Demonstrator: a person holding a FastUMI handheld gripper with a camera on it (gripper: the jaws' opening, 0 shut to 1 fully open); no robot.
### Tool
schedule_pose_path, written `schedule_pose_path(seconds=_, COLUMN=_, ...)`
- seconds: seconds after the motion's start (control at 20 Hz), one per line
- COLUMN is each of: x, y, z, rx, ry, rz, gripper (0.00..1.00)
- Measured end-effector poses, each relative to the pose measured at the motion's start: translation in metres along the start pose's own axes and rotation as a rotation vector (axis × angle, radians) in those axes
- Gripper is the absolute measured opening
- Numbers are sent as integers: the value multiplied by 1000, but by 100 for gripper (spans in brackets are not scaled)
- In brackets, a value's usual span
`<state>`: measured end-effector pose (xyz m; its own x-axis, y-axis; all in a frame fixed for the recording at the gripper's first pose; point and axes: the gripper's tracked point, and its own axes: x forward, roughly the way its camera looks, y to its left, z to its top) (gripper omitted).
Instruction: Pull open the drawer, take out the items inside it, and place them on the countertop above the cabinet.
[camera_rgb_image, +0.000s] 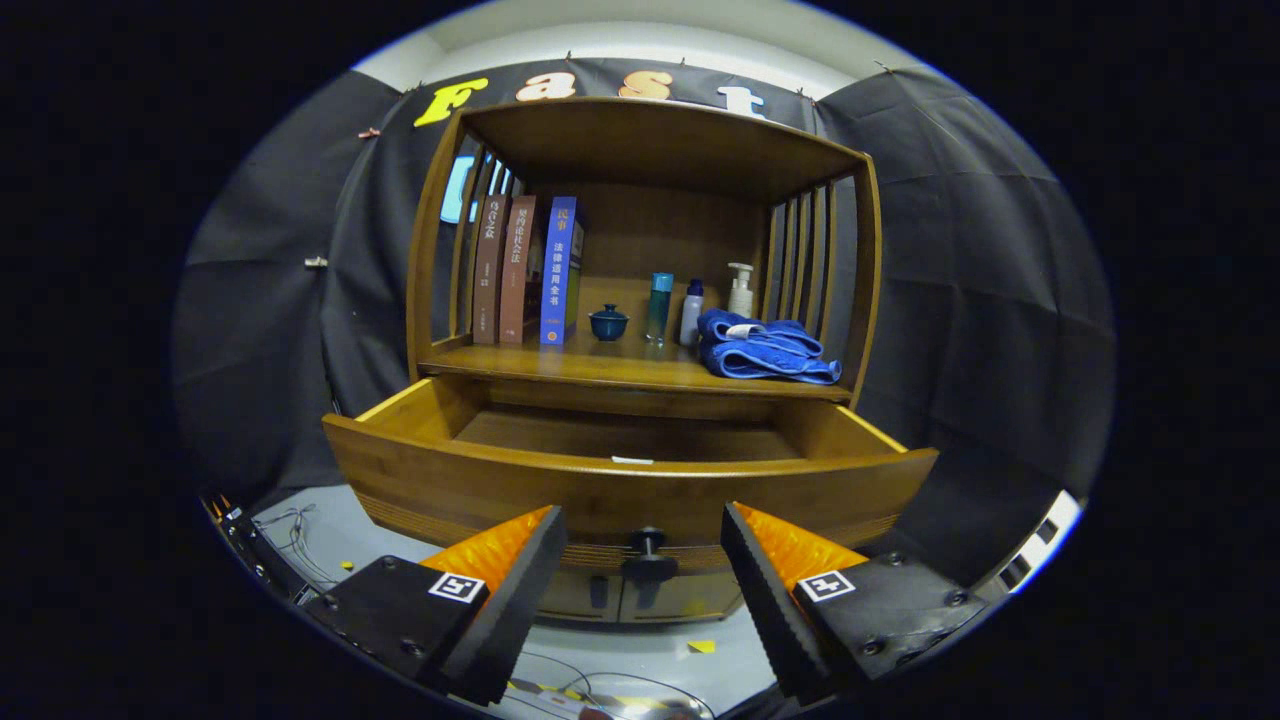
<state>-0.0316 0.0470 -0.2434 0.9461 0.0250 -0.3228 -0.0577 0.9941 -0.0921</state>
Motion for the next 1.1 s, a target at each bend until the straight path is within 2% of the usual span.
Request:
schedule_pose_path(seconds=0.15, x=6, y=2, z=28, rx=-32, ry=88, rz=-34, gripper=98)
schedule_pose_path(seconds=0.35, x=38, y=7, z=48, rx=11, ry=192, rz=-67, gripper=98)
schedule_pose_path(seconds=0.45, x=59, y=-1, z=41, rx=-18, ry=297, rz=-114, gripper=98)
schedule_pose_path(seconds=0.75, x=128, y=16, z=-17, rx=67, ry=605, rz=-66, gripper=99)
schedule_pose_path(seconds=0.8, x=139, y=12, z=-25, rx=64, ry=640, rz=-75, gripper=99)
schedule_pose_path(seconds=1.1, x=183, y=10, z=-59, rx=62, ry=782, rz=-6, gripper=98)
